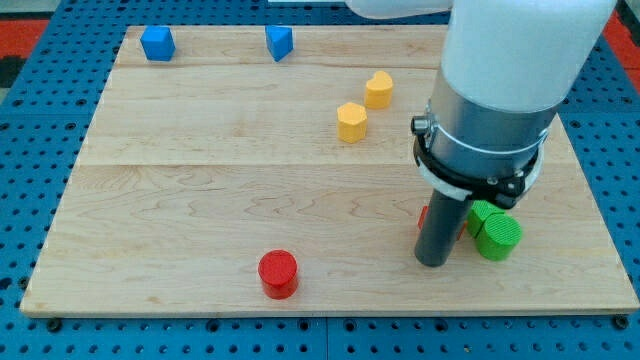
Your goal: Push the ed star towards center right
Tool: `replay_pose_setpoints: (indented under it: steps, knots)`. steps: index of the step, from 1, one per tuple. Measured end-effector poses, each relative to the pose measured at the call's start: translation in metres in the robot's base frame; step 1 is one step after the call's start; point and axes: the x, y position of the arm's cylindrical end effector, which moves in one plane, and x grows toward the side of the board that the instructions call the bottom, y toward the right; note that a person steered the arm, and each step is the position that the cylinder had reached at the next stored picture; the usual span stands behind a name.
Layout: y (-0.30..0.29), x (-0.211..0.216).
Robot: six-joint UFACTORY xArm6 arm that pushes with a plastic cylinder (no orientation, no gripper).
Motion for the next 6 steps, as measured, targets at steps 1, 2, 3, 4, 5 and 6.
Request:
replay_pose_setpoints:
  steps: [1,2,3,4,5,6]
  knots:
    - [-0.02,-0.063]
    - [-0.019,-0.069]
    - [-0.027,-0.014]
    - [0.002,-0.043]
    - [0.008,-0.086]
    - [0.066,-0.098]
